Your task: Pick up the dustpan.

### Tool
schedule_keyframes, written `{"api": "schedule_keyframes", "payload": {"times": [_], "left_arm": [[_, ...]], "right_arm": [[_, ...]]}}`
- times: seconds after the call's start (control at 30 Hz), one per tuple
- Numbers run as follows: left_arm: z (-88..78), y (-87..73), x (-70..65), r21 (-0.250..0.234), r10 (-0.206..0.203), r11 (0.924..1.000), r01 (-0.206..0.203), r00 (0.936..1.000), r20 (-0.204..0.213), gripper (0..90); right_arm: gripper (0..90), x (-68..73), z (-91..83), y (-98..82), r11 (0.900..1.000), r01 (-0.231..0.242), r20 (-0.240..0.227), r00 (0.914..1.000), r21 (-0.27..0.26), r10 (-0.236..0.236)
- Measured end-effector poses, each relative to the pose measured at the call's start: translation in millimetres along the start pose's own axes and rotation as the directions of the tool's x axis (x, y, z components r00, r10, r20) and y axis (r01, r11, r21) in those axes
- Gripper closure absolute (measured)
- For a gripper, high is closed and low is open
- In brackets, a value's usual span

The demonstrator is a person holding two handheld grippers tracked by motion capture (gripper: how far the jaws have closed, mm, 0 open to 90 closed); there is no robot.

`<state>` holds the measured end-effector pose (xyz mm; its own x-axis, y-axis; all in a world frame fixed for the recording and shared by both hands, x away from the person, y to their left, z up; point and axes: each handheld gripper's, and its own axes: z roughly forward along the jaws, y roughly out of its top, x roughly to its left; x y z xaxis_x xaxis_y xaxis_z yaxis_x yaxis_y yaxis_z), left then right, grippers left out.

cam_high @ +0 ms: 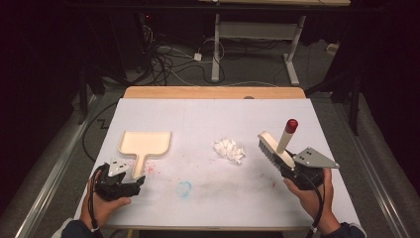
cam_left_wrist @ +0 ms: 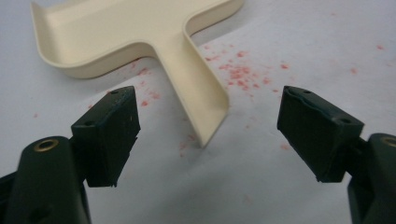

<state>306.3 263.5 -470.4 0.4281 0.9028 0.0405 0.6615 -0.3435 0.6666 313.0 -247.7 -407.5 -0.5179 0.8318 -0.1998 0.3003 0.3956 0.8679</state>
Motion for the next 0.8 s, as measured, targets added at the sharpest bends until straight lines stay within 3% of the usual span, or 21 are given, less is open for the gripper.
{"api": "schedule_keyframes", "payload": {"times": [0.2,0.37,0.53,0.73,0.8], "left_arm": [[24.8,14.1,10.5,0.023,-0.101,0.9946,0.101,0.9949,0.004,26.3],[42.6,27.8,20.4,0.032,-0.178,0.9835,0.178,0.9840,0.000,34.9],[48.7,29.4,18.1,0.036,-0.173,0.9841,0.174,0.9846,-0.026,39.3],[44.6,26.2,21.6,0.035,-0.177,0.9834,0.178,0.9840,-0.021,62.1],[44.8,27.2,22.1,0.043,-0.165,0.9853,0.165,0.9862,-0.018,63.4]], "right_arm": [[67.7,0.5,1.2,0.3,1.000,0.003,0.006,1.0000,0.000,-0.003],[67.7,0.5,-0.9,0.4,1.000,0.005,0.012,0.9999,-0.006,-0.005],[67.7,0.6,-3.5,-1.1,1.000,0.004,0.011,0.9999,-0.008,-0.004],[67.7,1.2,-6.0,-1.6,1.000,0.008,0.013,0.9999,-0.012,-0.008],[67.7,1.4,-6.2,-1.8,1.000,0.007,0.014,0.9999,-0.012,-0.007]]}}
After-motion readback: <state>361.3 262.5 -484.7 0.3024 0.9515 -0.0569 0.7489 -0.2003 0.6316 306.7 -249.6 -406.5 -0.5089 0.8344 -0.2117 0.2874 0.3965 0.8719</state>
